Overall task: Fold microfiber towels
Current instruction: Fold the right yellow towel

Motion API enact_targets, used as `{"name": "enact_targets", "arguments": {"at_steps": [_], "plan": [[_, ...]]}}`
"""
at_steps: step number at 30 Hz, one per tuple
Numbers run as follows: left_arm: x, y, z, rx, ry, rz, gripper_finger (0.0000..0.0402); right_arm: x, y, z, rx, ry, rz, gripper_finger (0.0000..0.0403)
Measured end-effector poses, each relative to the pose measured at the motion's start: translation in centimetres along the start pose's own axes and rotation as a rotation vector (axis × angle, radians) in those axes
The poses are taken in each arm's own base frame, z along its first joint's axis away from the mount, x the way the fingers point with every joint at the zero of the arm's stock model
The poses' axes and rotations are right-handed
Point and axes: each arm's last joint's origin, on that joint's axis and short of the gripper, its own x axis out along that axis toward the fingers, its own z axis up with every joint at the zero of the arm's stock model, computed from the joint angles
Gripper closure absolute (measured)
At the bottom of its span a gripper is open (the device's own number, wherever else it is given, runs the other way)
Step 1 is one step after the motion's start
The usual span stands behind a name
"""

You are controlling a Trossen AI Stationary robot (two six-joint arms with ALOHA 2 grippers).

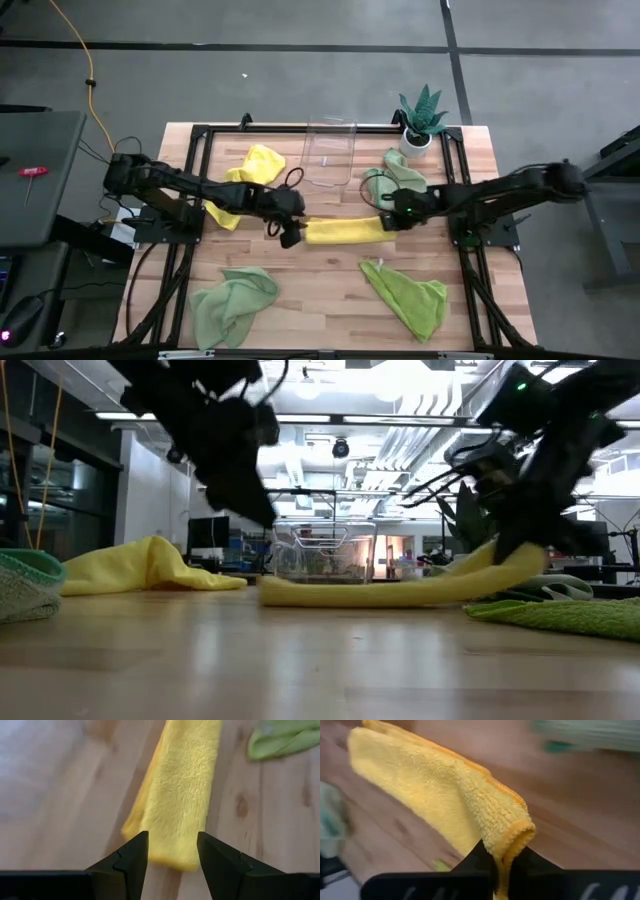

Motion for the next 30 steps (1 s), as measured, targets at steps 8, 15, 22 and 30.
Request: {"name": "enact_targets", "arguments": {"at_steps": [8, 15, 22, 30], "plan": [[0.4, 0.5, -1.1, 0.125, 0.038, 0.061, 0.0296, -3.8, -1.4, -0.6, 0.052, -0.06, -0.018, 0.0401], [4.4, 0.5, -2.4, 0.175, 0.052, 0.049, 0.0389, -3.5, -1.1, -0.5, 0.055, -0.062, -0.007, 0.0402], [8.0, 0.1, -2.7, 0.18, 0.091, 0.032, 0.04, -2.9, 0.5, -0.3, 0.047, -0.045, 0.033, 0.0402], [9.0, 0.0, -1.8, 0.174, 0.052, 0.03, 0.0401, -3.3, 4.1, 0.7, 0.005, -0.054, 0.081, 0.0403]]}}
